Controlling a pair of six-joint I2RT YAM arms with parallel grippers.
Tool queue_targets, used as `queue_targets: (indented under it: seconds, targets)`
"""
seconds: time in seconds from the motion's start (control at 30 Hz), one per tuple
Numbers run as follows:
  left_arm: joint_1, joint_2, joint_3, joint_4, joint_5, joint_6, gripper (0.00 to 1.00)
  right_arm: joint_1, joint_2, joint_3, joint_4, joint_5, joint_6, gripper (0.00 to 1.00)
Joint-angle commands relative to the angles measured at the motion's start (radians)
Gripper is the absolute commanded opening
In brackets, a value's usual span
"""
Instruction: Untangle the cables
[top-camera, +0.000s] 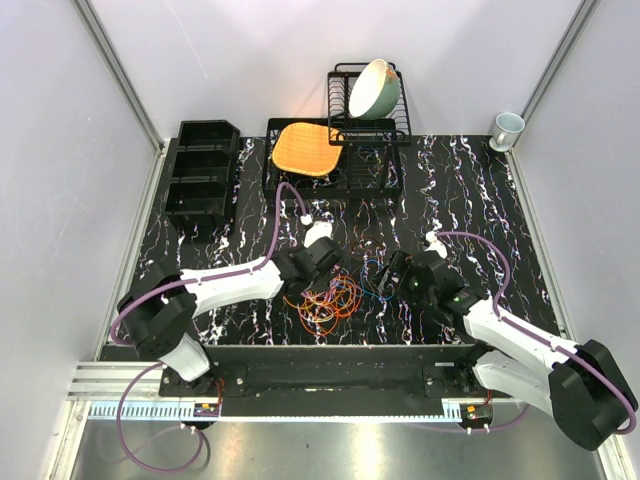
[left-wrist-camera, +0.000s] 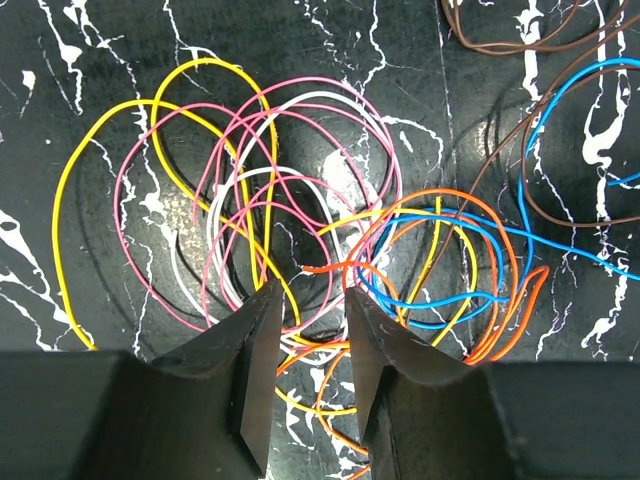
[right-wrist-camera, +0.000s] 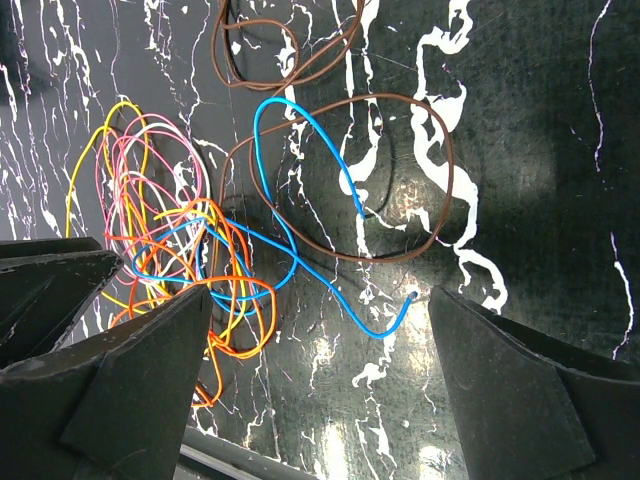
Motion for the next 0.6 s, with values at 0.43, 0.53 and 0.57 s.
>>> queue_targets:
  seconds: [0.43,0.53,0.57]
  targets:
    - [0.005,0.043,0.024,0.061,-0.009,0.028,0.22,0.006,0.013,0.045,0.024,0.004,-0.007,0.95]
    - [0.007,0.053,0.034,0.06,-0.015,0.036,0.08,0.004,0.022,0.048,0.021,0.002,-0.007,0.96]
    - [0.007,0.057,0.037,0.054,-0.017,0.039,0.04,0.004,0.024,0.05,0.022,0.002,-0.007,0.96]
